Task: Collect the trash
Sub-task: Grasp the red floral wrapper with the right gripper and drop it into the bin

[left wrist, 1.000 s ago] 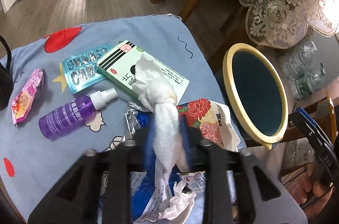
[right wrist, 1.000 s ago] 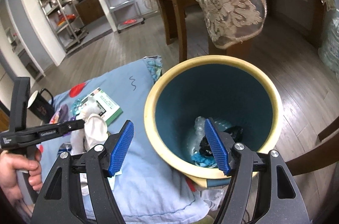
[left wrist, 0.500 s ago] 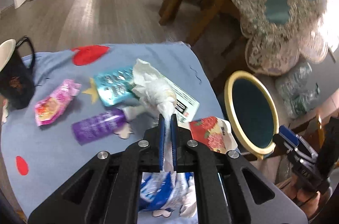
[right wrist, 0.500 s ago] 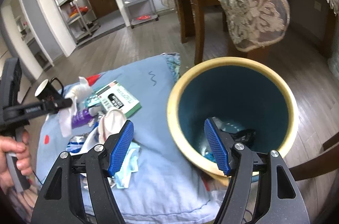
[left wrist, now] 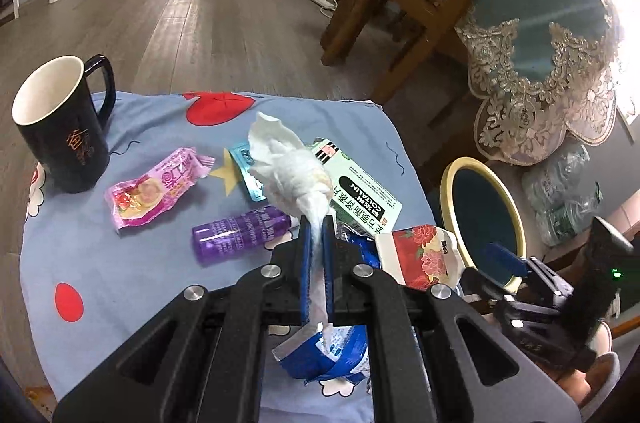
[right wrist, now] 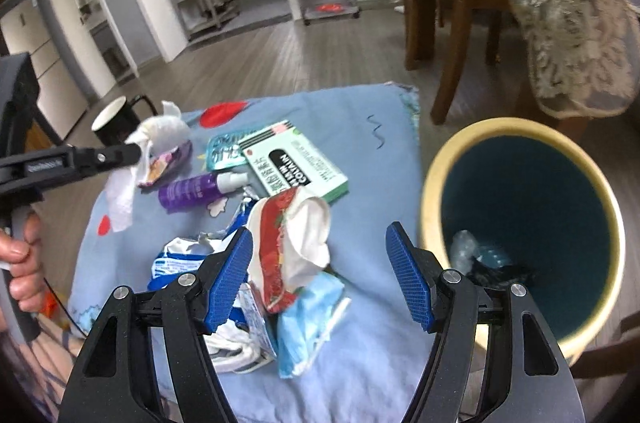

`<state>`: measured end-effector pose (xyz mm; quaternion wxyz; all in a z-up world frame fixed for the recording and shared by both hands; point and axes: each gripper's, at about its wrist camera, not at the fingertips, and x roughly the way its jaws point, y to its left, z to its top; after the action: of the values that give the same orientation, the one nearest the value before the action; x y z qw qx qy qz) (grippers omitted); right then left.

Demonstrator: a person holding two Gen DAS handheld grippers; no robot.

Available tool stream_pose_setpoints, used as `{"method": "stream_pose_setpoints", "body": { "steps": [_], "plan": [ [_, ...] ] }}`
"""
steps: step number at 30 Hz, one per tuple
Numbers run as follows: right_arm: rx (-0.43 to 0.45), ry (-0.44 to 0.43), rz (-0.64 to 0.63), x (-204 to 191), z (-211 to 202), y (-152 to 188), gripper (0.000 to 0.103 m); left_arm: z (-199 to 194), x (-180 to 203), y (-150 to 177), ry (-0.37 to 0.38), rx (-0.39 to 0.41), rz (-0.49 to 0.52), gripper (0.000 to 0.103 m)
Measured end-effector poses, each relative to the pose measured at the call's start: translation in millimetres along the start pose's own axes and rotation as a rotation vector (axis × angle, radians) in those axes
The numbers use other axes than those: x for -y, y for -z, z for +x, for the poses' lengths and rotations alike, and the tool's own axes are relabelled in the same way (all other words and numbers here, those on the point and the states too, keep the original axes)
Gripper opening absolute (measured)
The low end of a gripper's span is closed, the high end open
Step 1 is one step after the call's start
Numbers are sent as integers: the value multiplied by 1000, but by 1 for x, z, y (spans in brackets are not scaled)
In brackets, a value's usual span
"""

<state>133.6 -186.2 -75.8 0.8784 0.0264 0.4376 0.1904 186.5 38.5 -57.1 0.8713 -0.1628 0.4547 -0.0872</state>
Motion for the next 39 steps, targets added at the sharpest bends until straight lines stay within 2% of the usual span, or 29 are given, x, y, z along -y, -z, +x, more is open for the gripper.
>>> {"method": "stream_pose_setpoints", "body": {
  "steps": [3,5,8,11,19,29,39],
  "plan": [
    [-34,-1,-9,-4,13,0,59,-2,-3,0,5,5,-6,5],
    [-63,-7,-14,-5,23,0,45,-2,-3,0,8,8,-6,5],
    [-86,-17,-18,-5,32,4,29,-2,-3,0,10,11,-7,5],
    [-62,-23,-9,-2,27,3,24,-2,-2,-1,14,15,-6,5],
    [33,-64,81,12,2,-7,23,-4,6,-3,20,27,11,5],
    [113,-97,131,23,-36,-11,23,-3,23,-6,41,35,32,5],
    [168,-13,180,55,-74,1,23,4,63,-7,98,24,91,5]
  ]
}}
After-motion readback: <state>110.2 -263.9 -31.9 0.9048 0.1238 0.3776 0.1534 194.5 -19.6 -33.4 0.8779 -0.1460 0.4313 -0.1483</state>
